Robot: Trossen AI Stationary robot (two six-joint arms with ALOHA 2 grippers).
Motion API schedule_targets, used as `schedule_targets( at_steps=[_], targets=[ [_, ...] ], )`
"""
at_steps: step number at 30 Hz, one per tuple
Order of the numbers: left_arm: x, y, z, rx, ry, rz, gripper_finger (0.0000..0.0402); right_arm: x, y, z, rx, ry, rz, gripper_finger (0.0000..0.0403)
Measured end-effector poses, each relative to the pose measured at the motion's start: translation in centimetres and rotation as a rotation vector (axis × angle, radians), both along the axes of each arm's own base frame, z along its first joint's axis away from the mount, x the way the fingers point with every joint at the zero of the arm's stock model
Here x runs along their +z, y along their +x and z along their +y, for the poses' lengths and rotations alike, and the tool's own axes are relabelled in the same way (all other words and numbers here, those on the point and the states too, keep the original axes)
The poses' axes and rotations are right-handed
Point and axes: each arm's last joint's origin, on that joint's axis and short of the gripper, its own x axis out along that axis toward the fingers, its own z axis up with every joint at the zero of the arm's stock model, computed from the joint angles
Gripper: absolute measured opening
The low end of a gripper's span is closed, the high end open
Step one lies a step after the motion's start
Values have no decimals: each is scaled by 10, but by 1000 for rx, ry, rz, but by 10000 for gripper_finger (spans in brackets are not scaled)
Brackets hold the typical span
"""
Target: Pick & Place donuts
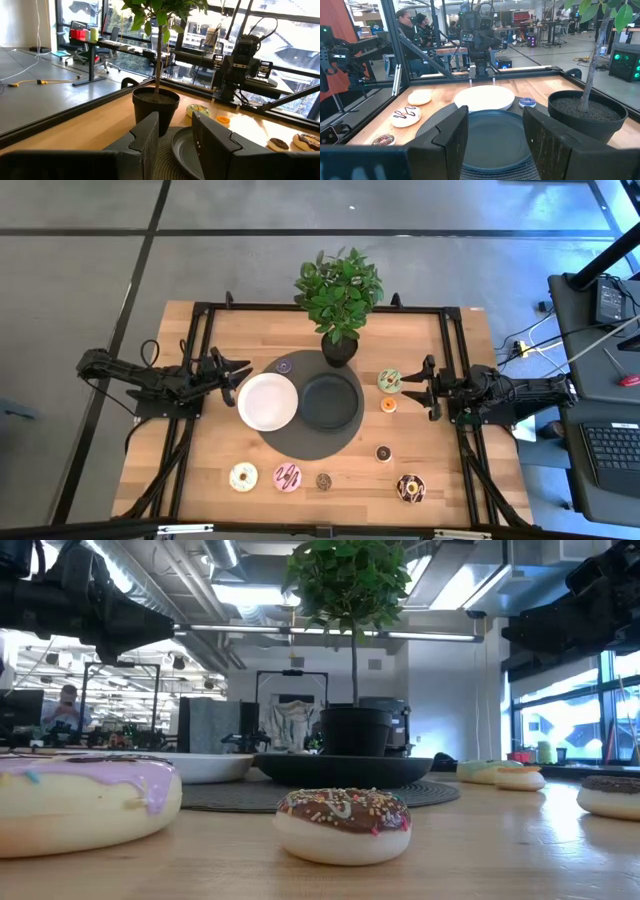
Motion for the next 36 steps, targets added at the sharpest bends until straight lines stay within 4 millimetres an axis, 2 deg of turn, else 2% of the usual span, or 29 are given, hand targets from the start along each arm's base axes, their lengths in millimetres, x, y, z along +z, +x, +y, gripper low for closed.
schedule_targets(
  at_steps=[19,25,36],
  targets=[
    [0,0,0,0,0,0,114,0,0,0,0,-3,-1,189],
    [0,0,0,0,0,1,114,1,0,-1,-39,-80,-3,189],
    [0,0,0,0,0,0,114,0,0,0,-1,106,-4,189]
  ],
)
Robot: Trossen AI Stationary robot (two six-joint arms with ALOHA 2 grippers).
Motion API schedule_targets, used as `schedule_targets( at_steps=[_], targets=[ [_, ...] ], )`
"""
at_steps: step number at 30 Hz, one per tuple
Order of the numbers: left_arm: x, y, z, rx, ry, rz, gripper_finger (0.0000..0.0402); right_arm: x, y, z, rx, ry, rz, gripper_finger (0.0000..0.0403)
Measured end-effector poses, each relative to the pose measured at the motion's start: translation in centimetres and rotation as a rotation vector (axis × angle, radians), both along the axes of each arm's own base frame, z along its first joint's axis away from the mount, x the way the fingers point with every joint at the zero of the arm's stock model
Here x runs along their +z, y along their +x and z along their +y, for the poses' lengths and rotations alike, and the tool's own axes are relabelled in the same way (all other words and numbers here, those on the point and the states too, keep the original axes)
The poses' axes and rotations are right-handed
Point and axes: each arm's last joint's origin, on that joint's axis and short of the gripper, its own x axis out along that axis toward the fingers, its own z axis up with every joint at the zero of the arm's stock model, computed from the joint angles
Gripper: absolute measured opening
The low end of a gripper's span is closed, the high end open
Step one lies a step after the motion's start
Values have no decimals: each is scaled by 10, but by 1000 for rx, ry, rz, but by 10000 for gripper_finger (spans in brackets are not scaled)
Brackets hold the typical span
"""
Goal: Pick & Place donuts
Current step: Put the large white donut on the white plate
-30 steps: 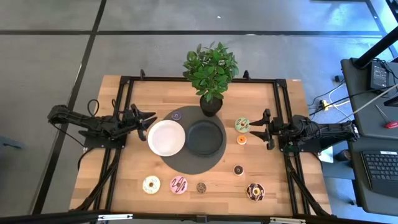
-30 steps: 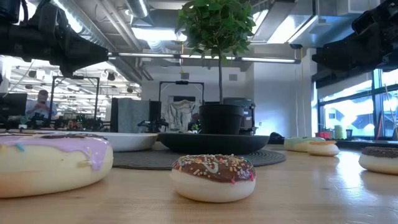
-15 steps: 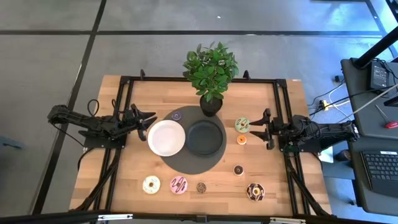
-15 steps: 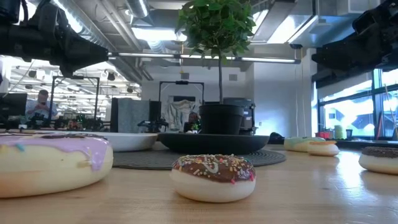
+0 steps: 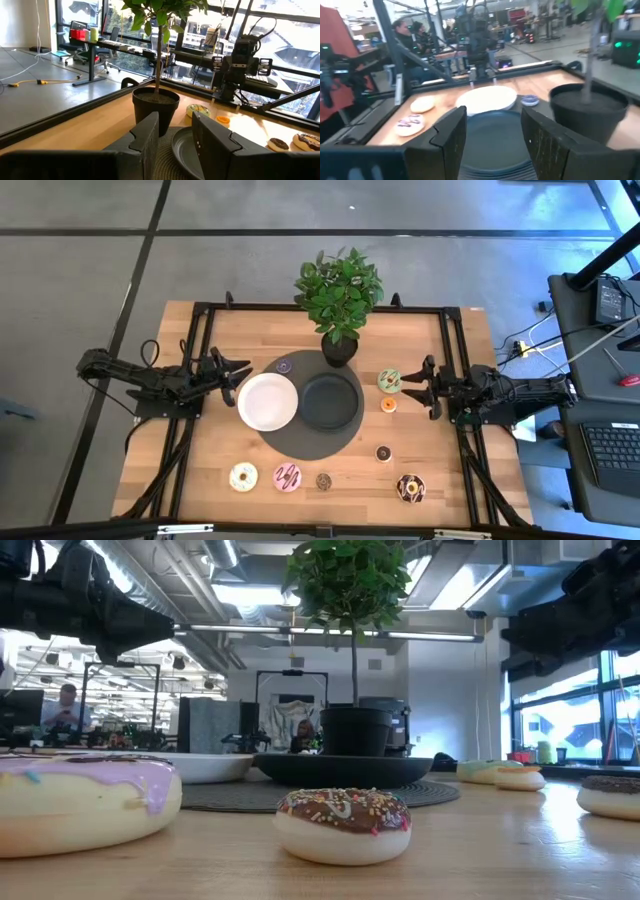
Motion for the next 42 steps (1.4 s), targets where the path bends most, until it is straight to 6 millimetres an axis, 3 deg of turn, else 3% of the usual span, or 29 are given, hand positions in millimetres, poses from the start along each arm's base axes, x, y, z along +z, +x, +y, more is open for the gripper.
schedule_targets(
  at_steps=[8,42],
  targets=[
    [0,0,0,0,0,0,114,-2,0,3,96,32,18,189],
    [0,0,0,-13,-1,-1,121,-1,0,1,26,23,8,189]
  ],
)
